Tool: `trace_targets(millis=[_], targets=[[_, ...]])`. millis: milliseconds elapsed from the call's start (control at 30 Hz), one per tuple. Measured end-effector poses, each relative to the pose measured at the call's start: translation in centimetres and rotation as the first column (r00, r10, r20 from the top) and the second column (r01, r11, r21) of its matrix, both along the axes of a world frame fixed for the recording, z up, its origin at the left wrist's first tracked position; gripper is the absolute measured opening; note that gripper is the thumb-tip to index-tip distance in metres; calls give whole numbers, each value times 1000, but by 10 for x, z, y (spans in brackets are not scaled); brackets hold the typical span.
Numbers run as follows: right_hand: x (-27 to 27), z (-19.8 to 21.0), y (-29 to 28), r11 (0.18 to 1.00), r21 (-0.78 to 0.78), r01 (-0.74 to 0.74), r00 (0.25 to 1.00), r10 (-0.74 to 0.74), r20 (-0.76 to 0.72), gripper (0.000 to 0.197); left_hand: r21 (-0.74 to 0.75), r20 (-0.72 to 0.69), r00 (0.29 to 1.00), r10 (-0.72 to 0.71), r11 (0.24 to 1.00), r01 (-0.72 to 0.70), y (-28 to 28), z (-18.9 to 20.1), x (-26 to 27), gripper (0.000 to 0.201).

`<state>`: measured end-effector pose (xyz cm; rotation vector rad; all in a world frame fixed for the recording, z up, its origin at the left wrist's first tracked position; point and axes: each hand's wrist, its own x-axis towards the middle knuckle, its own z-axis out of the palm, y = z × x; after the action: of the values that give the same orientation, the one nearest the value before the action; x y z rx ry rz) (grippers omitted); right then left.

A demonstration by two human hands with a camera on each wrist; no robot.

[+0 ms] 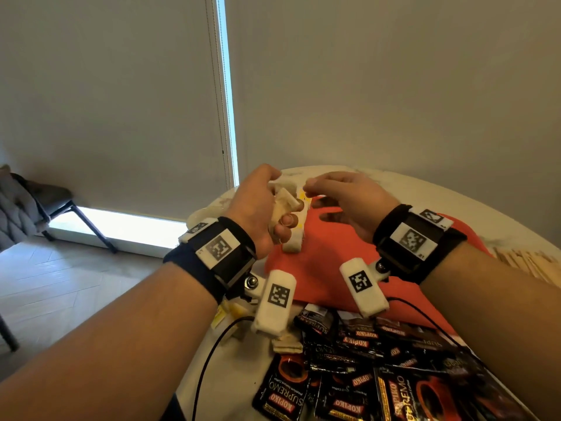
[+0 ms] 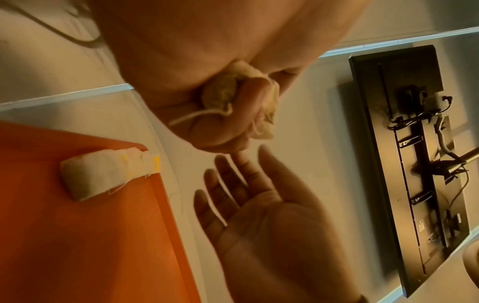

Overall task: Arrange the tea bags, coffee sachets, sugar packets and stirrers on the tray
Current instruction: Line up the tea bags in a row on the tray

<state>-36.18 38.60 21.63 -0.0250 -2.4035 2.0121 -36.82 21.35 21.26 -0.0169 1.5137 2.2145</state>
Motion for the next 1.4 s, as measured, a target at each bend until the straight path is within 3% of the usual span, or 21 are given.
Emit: trace_targets(millis=[133, 233, 300, 367, 433, 567, 667, 800, 900, 1000, 1133, 1233, 1300, 1400], targets=[[17, 5, 3, 993, 92, -74, 992, 83, -94, 23, 25, -42, 992, -122, 992, 124, 8, 0, 13, 35], [24, 2, 4, 995, 79, -57, 989, 67, -132, 14, 5, -73, 987, -142, 990, 143, 14, -1, 20, 31], [26, 3, 5, 997, 26, -70, 992, 72, -103, 10, -44, -107, 987, -119, 992, 115, 16, -2, 22, 29], [27, 2, 9, 996, -1, -93, 992, 92, -85, 18, -119, -150, 984, -100, 990, 82, 18, -2, 26, 28], [27, 2, 12, 994, 33, -105, 990, 107, -87, 25, -190, -182, 977, -112, 979, 77, 18, 0, 30, 26], [32, 5, 15, 981, 75, -178, 983, 181, -35, 22, -292, -179, 964, -194, 947, 136, 13, 8, 30, 22], [33, 7, 12, 980, -87, -179, 984, 177, -26, 22, -311, -150, 967, -208, 938, 153, 7, 14, 27, 25], [27, 9, 14, 905, -412, -108, 990, 138, 42, 16, -248, -143, 987, -72, 968, 35, 2, 20, 20, 18], [23, 11, 21, 797, -603, -12, 984, 115, 133, 10, -242, -212, 977, 20, 968, -72, 0, 18, 15, 18], [24, 13, 26, 742, -670, 19, 973, 141, 184, 13, -305, -363, 931, 46, 938, -165, 0, 18, 13, 17], [27, 13, 24, 763, -647, -7, 947, 214, 242, 9, -406, -628, 775, -76, 881, -242, -2, 21, 13, 42], [30, 11, 19, 819, -573, -36, 928, 240, 286, 11, -457, -744, 647, -168, 835, -308, -3, 25, 16, 31], [30, 9, 18, 865, -499, -47, 928, 223, 299, 17, -476, -761, 622, -184, 810, -342, -1, 27, 16, 11], [29, 7, 17, 939, -333, -88, 947, 182, 264, 22, -505, -726, 675, -134, 771, -389, 1, 30, 13, 2]])
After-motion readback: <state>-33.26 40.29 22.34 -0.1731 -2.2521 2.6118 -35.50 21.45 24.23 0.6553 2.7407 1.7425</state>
